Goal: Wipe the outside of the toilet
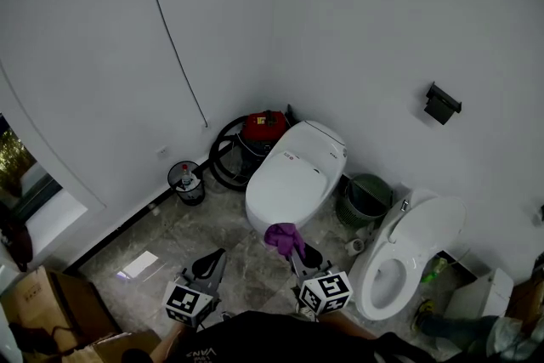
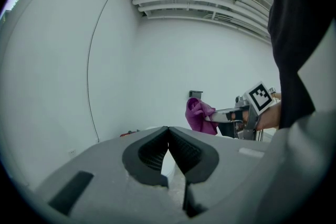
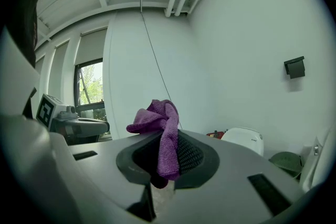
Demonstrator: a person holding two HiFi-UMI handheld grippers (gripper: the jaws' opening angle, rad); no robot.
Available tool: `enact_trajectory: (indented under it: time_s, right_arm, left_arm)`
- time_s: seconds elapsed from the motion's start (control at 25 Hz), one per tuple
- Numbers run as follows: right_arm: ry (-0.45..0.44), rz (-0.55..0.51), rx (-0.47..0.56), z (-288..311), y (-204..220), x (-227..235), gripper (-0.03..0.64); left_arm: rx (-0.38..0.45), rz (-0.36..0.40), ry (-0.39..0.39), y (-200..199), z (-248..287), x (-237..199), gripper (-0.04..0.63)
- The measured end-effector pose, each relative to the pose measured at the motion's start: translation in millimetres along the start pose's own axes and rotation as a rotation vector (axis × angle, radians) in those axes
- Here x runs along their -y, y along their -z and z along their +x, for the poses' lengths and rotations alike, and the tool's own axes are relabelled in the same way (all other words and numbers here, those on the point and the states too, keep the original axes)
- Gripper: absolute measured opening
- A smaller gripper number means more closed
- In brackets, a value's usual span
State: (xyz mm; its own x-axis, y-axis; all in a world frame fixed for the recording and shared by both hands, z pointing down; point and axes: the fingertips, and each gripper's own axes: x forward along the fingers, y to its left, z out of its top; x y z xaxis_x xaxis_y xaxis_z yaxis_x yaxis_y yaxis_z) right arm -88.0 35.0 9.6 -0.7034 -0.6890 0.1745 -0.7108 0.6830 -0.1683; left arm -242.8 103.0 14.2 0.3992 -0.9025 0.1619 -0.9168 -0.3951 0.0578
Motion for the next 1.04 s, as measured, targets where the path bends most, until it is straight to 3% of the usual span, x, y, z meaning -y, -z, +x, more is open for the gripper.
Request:
enact_trajectory:
  time_s: [1.04]
  right_arm:
    - [0.052,-0.004,-0.003,23.8,9.9,-48.4,0.043]
  left_arm:
    - [0.014,-0.038,0.008,8.5,-34.8,-48.7,0.006]
